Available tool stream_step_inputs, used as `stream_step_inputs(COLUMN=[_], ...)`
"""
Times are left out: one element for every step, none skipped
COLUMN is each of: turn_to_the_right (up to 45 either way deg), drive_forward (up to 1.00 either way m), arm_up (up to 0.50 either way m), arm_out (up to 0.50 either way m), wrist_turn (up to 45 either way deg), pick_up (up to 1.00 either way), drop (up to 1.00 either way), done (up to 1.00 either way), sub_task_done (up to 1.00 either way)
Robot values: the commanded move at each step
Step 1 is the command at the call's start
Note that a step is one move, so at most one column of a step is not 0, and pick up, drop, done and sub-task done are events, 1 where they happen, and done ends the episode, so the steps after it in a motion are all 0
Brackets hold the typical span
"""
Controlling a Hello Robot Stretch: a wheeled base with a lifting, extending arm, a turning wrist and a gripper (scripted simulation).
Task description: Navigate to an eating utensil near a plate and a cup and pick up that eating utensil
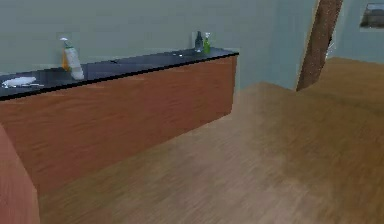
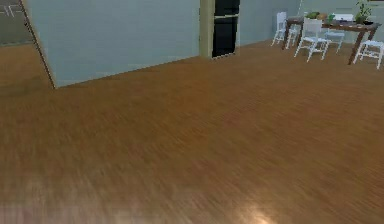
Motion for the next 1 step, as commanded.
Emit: stream_step_inputs(turn_to_the_right=[0.0], drive_forward=[0.60], arm_up=[0.00], arm_out=[0.00], wrist_turn=[0.0], pick_up=[0.00], drop=[0.00], done=[0.00], sub_task_done=[0.00])
